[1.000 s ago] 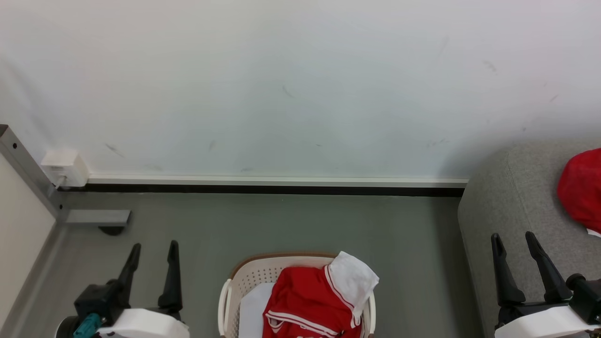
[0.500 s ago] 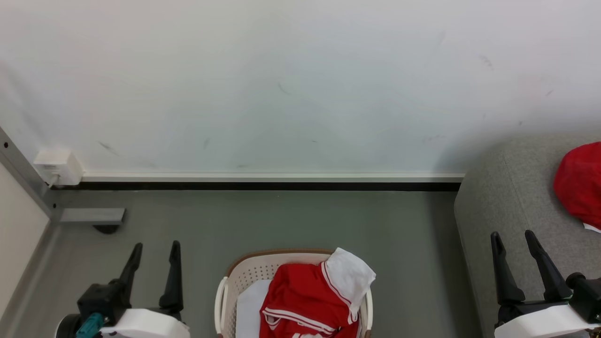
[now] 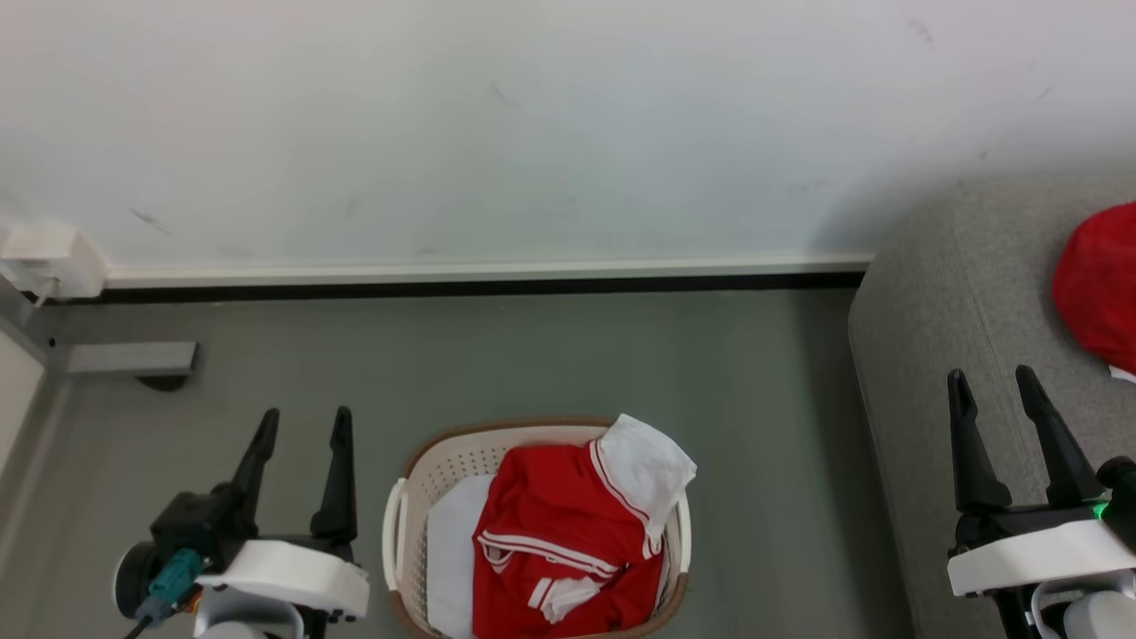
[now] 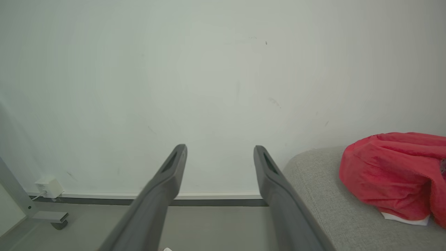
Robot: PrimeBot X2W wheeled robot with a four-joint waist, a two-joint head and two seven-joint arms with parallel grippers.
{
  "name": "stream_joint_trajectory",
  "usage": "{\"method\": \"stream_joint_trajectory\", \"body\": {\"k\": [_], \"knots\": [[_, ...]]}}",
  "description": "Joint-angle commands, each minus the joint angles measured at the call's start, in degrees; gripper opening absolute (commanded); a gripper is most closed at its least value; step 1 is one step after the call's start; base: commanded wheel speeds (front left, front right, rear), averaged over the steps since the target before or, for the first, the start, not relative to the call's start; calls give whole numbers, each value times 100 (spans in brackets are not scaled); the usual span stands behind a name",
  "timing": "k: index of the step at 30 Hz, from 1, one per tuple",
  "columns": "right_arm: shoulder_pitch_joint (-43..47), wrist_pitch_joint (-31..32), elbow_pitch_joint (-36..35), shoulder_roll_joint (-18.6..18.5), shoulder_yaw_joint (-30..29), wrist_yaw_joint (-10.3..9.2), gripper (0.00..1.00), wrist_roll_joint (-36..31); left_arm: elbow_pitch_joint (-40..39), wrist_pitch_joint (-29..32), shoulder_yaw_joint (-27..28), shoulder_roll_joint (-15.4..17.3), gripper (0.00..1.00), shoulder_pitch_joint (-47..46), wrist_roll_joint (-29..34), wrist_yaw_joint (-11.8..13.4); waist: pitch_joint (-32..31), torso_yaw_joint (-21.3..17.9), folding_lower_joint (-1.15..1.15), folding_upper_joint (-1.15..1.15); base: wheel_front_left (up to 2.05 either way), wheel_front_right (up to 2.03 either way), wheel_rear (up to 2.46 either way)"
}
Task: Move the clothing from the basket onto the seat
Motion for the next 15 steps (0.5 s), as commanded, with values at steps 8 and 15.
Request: {"method": "stream_joint_trajectory", "body": {"k": [8,15], "knots": [[-378,-18,-128,-26,-25,-13,100,-22,85,-3,-29,-24,100,-418,130,-125,570,-234,0,0,0,0,0],[-589,-17,-209,-2,-26,-13,100,-23,199,-3,-100,9,100,-707,201,-213,911,-353,0,0,0,0,0]]}}
